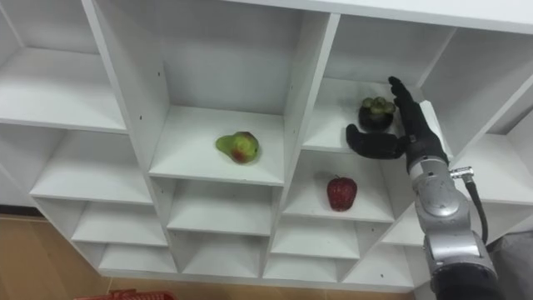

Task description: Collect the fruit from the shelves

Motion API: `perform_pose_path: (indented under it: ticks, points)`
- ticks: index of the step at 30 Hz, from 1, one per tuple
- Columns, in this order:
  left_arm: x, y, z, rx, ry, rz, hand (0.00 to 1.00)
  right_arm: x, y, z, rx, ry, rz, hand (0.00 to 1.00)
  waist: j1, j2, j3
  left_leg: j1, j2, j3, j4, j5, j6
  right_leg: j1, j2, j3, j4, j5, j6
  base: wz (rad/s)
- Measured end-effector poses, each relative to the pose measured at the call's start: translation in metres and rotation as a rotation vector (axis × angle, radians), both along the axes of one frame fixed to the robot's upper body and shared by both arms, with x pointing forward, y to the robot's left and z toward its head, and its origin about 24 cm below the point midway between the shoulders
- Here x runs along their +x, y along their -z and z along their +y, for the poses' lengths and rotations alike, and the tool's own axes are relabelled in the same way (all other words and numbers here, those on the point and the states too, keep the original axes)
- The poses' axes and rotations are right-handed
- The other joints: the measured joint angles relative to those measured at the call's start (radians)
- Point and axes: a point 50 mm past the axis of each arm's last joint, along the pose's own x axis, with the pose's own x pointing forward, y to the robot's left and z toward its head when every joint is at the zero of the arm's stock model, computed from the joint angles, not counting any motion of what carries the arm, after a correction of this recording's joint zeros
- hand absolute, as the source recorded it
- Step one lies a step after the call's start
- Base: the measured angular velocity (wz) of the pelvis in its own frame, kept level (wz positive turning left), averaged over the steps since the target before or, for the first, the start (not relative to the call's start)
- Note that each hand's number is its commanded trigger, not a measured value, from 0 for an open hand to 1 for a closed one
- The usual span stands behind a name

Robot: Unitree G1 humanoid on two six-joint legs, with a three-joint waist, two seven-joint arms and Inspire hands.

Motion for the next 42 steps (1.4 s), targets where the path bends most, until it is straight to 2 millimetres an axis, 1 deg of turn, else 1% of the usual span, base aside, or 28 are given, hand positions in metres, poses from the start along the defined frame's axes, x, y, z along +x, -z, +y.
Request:
perform_pose_path:
  ticks: [1, 2, 6, 9, 12, 16, 29, 37, 42]
  points:
    - [0.000, 0.000, 0.000, 0.002, -0.001, 0.000, 1.00, 0.001, 0.000, -0.001, -0.003, 0.001, -0.002, 1.00, -0.001, 0.000, 0.0000, 0.000, 0.000, 0.000, 0.000, 0.000, 0.000, -0.001, 0.000, 0.000, 0.000, 0.000, 0.000, 0.00]
    - [0.000, 0.000, 0.000, 0.004, -0.001, 0.000, 1.00, 0.001, -0.001, -0.001, -0.005, 0.002, -0.002, 1.00, -0.002, 0.000, 0.0000, 0.000, 0.000, 0.000, 0.000, 0.000, 0.000, -0.001, 0.000, 0.000, 0.000, 0.000, 0.000, 0.00]
    - [0.001, 0.000, 0.001, 0.007, 0.000, -0.002, 1.00, 0.004, -0.009, -0.013, -0.041, 0.029, -0.014, 1.00, 0.000, 0.000, -0.0007, -0.001, 0.000, 0.000, 0.000, 0.000, 0.000, -0.001, 0.000, -0.001, 0.000, 0.000, 0.000, 0.00]
    - [0.001, 0.000, 0.001, 0.007, 0.001, -0.001, 1.00, 0.006, -0.011, -0.015, -0.051, 0.040, -0.021, 1.00, -0.001, 0.000, -0.0017, -0.001, 0.000, 0.000, 0.000, 0.000, 0.000, -0.001, 0.000, -0.005, 0.000, 0.000, 0.000, 0.00]
    - [0.002, 0.000, 0.001, 0.009, 0.001, -0.001, 1.00, 0.007, -0.012, -0.018, -0.054, 0.050, -0.020, 1.00, -0.001, 0.000, -0.0045, 0.000, 0.001, 0.000, 0.000, 0.000, 0.000, 0.000, 0.000, -0.008, 0.000, 0.000, 0.000, 0.00]
    - [0.001, -0.001, 0.004, 0.023, -0.004, 0.004, 1.00, 0.006, -0.011, -0.019, -0.053, 0.059, -0.017, 1.00, 0.001, -0.001, -0.0052, 0.001, 0.002, 0.000, 0.000, 0.000, 0.000, 0.002, 0.000, -0.011, 0.001, 0.000, 0.000, 0.01]
    - [0.002, -0.001, 0.005, 0.034, -0.007, 0.003, 1.00, 0.005, -0.005, -0.012, -0.047, 0.038, 0.005, 1.00, -0.003, 0.001, -0.0044, 0.003, 0.003, -0.004, 0.000, -0.001, -0.001, 0.012, 0.001, -0.011, 0.002, 0.000, -0.001, 0.00]
    - [0.002, -0.001, 0.004, 0.031, -0.004, 0.005, 1.00, 0.002, -0.009, -0.008, -0.052, 0.015, -0.025, 1.00, -0.004, 0.011, -0.0040, 0.001, 0.004, -0.004, -0.002, -0.001, -0.001, 0.005, 0.002, -0.008, 0.005, 0.001, -0.001, 0.00]
    - [0.003, 0.000, 0.000, 0.025, 0.028, 0.009, 1.00, -0.010, -0.010, 0.000, -0.054, -0.020, -0.055, 1.00, -0.006, 0.012, -0.0041, 0.001, 0.004, 0.001, -0.003, -0.001, -0.001, 0.001, 0.002, -0.006, 0.004, 0.001, -0.001, -0.01]
